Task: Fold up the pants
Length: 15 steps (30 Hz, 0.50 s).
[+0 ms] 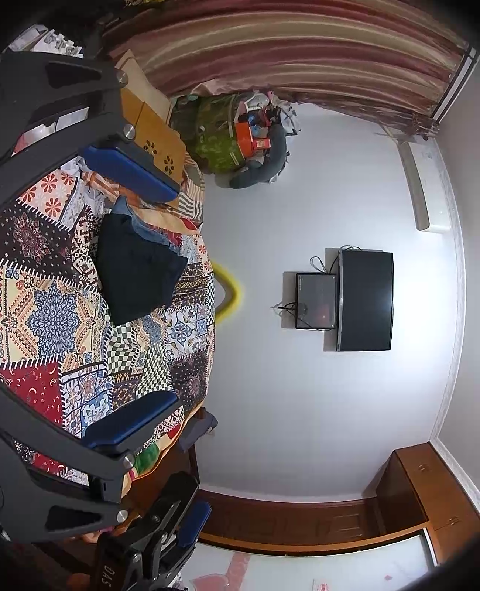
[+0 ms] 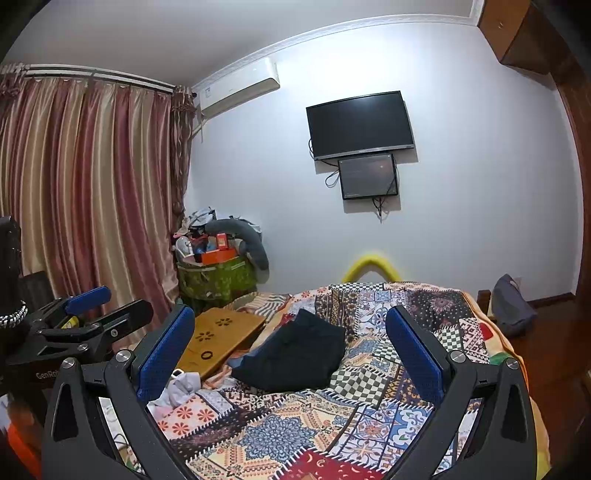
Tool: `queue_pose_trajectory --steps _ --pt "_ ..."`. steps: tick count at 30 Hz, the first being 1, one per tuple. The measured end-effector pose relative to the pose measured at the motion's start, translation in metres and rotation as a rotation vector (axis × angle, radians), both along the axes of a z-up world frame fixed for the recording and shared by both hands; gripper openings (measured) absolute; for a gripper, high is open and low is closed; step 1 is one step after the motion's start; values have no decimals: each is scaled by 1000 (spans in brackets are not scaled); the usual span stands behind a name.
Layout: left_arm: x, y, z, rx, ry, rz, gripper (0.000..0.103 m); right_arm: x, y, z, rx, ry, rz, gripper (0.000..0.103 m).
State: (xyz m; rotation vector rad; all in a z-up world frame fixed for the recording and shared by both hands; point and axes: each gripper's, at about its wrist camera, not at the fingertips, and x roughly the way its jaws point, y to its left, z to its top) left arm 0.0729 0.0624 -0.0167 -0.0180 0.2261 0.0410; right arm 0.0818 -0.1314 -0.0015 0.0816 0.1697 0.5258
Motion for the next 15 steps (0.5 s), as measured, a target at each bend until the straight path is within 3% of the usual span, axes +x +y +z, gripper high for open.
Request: queue_pose_trajectory --steps 15 --pt "1 0 0 -12 14 -31 103 0 1 1 -2 1 -8 103"
